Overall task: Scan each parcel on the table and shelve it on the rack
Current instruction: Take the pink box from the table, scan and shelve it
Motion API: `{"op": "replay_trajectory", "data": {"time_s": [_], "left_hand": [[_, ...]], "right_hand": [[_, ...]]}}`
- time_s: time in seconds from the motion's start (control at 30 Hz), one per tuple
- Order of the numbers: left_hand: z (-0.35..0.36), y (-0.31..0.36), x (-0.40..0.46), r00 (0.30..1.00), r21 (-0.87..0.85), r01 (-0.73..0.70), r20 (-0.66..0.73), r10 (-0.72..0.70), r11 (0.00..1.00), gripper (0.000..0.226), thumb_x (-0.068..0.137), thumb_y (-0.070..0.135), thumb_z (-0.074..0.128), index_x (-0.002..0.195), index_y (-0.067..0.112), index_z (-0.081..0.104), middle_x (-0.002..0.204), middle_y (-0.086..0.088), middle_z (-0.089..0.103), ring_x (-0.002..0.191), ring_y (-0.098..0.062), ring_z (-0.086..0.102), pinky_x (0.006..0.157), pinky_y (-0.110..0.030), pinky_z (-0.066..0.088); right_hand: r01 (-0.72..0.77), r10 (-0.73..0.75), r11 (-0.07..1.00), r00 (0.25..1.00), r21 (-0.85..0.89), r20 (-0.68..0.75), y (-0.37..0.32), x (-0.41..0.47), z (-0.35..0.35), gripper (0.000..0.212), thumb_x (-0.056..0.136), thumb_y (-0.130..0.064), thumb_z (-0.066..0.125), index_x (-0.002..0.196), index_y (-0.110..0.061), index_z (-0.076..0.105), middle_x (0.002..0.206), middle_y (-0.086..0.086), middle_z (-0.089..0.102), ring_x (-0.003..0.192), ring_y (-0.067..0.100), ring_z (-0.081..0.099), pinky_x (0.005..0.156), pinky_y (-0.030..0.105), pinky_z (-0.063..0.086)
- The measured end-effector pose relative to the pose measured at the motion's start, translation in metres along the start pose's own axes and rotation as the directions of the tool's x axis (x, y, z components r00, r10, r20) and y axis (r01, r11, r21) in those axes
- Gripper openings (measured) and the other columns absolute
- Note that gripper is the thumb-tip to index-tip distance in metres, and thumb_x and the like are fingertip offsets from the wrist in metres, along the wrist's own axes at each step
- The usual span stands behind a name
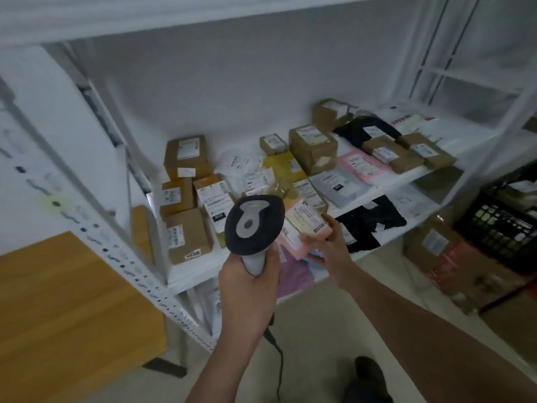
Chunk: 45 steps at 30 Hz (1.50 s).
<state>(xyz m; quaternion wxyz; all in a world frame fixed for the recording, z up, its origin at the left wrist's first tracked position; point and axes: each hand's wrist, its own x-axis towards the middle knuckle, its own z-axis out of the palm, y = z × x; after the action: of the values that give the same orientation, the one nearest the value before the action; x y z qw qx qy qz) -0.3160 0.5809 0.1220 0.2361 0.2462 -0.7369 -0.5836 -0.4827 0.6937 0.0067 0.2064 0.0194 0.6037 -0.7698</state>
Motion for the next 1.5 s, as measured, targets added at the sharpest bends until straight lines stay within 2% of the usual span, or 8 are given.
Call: {"op": "replay_trajectory", "data": {"time_s": [0.23,0.43,0.53,0.83,0.97,1.2,1.4,1.5], "left_hand": [[0.2,0.03,0.055,0.998,-0.068,0.013,0.068,-0.008,0.998,0.027,0.092,0.017,0.065,0.066,0.009,0.065,0.052,-0.006,0.065,0.045,-0.009,0.063,0.045,-0.017,0.047],[0.384,0.062,0.095,0.988,-0.072,0.051,0.148,-0.04,0.996,0.028,0.092,0.019,0.065,0.069,0.003,0.063,0.056,-0.011,0.064,0.052,-0.024,0.064,0.048,-0.036,0.05],[0.45,0.081,0.108,0.979,-0.102,0.081,0.197,-0.06,0.992,0.024,0.091,0.017,0.066,0.071,0.005,0.063,0.053,-0.005,0.063,0.047,-0.01,0.062,0.043,-0.019,0.045],[0.573,0.107,0.15,0.932,-0.112,0.096,0.358,-0.05,0.989,0.025,0.092,0.02,0.066,0.068,0.019,0.06,0.055,-0.001,0.064,0.049,-0.007,0.063,0.047,-0.014,0.048],[0.602,0.111,0.163,0.902,-0.104,0.092,0.431,-0.039,0.99,0.019,0.092,0.02,0.066,0.073,0.021,0.063,0.06,0.001,0.066,0.055,-0.009,0.067,0.049,-0.012,0.048],[0.672,0.114,0.185,0.907,-0.064,0.155,0.406,-0.116,0.986,0.015,0.092,0.023,0.066,0.078,0.019,0.062,0.063,-0.002,0.069,0.061,-0.012,0.07,0.052,-0.016,0.052],[0.746,0.105,0.191,0.946,-0.051,0.176,0.285,-0.155,0.983,0.012,0.092,0.02,0.066,0.08,0.018,0.065,0.06,0.003,0.067,0.057,-0.009,0.068,0.055,-0.018,0.054],[0.773,0.106,0.186,0.944,-0.065,0.215,0.27,-0.19,0.974,0.011,0.092,0.019,0.066,0.08,0.018,0.066,0.065,-0.004,0.068,0.062,-0.013,0.071,0.052,-0.011,0.049]], "right_hand": [[0.036,-0.018,0.993,0.988,0.114,-0.152,-0.074,0.11,-0.148,0.071,0.08,-0.014,0.078,0.137,-0.029,0.039,0.125,0.001,0.06,0.107,0.02,0.065,0.073,0.032,0.061],[0.033,-0.01,0.996,0.961,0.079,-0.278,-0.142,0.196,-0.293,0.066,0.082,-0.02,0.077,0.133,-0.033,0.037,0.124,0.0,0.057,0.106,0.02,0.063,0.077,0.034,0.058],[0.059,-0.047,0.998,0.929,0.021,-0.368,-0.173,0.232,-0.349,0.066,0.082,-0.025,0.077,0.134,-0.029,0.037,0.129,0.002,0.055,0.106,0.019,0.064,0.073,0.031,0.059],[0.141,-0.049,0.988,0.678,0.064,-0.733,-0.238,0.316,-0.451,0.099,0.066,-0.053,0.083,0.142,-0.032,0.022,0.138,0.006,0.049,0.116,0.024,0.059,0.091,0.046,0.055],[0.116,-0.035,0.992,0.578,0.039,-0.815,-0.257,0.338,-0.49,0.089,0.079,-0.04,0.078,0.144,-0.019,0.02,0.142,0.012,0.046,0.121,0.028,0.055,0.099,0.044,0.05],[0.014,-0.018,1.0,0.613,-0.012,-0.79,-0.278,0.405,-0.542,0.087,0.079,-0.043,0.077,0.141,-0.015,0.023,0.136,0.01,0.047,0.12,0.026,0.053,0.098,0.037,0.05],[-0.027,-0.052,0.994,0.739,-0.106,-0.672,-0.294,0.478,-0.574,0.059,0.091,-0.031,0.066,0.134,-0.001,0.038,0.107,0.017,0.06,0.07,0.014,0.059,0.059,0.022,0.049],[-0.052,-0.049,0.99,0.747,-0.132,-0.663,-0.294,0.499,-0.591,0.07,0.091,-0.039,0.064,0.145,-0.011,0.031,0.129,0.011,0.055,0.102,0.022,0.06,0.08,0.028,0.053]]}}
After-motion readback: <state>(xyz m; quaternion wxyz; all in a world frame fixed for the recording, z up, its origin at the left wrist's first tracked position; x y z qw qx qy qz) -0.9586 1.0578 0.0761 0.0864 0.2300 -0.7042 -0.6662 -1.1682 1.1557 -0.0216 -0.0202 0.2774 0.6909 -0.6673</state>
